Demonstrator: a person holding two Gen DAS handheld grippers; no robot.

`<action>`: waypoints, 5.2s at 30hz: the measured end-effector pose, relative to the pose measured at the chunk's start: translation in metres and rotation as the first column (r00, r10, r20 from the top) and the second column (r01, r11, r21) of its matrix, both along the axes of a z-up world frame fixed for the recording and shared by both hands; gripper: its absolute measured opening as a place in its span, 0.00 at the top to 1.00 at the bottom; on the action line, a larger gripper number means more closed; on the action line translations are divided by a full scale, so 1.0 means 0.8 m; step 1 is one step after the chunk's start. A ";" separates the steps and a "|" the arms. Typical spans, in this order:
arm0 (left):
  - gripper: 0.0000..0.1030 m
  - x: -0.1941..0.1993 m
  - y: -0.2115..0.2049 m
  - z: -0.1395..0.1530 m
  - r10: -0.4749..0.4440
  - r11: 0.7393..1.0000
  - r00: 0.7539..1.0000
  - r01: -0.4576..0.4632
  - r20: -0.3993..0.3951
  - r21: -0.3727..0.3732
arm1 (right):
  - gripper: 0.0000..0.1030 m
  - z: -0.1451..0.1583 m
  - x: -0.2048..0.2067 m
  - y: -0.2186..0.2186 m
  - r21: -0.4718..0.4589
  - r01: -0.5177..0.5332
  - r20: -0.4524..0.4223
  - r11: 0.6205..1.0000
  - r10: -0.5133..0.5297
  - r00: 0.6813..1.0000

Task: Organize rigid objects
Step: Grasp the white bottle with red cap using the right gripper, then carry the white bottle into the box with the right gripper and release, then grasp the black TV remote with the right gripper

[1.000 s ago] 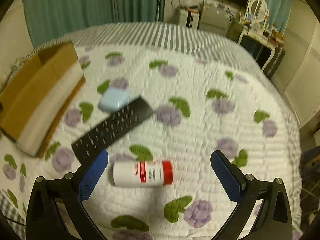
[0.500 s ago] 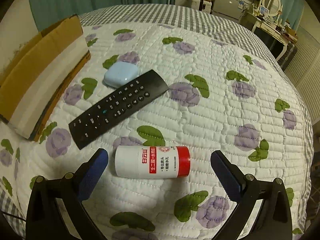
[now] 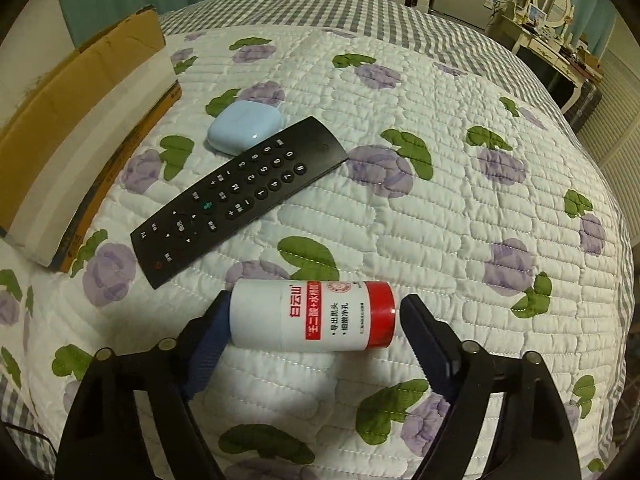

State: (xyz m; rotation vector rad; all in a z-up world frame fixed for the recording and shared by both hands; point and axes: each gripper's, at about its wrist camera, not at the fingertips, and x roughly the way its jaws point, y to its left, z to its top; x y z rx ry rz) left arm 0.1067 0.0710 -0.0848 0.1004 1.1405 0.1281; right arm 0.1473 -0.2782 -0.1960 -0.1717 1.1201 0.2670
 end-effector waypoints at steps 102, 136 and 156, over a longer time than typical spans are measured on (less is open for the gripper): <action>0.89 -0.002 0.003 0.002 -0.009 1.000 1.000 0.010 0.012 -0.023 | 0.00 0.087 0.004 0.025 0.020 0.145 0.173 0.989 -0.146 0.974; 0.90 -0.002 0.005 0.002 -0.008 1.000 1.000 0.009 0.016 -0.024 | 0.32 -0.002 0.067 0.091 0.043 0.147 -0.011 0.988 -0.147 0.989; 0.89 -0.002 0.003 0.000 -0.006 1.000 1.000 0.007 0.016 -0.028 | 0.59 0.041 -0.013 0.086 0.042 -0.021 0.065 0.999 0.018 0.998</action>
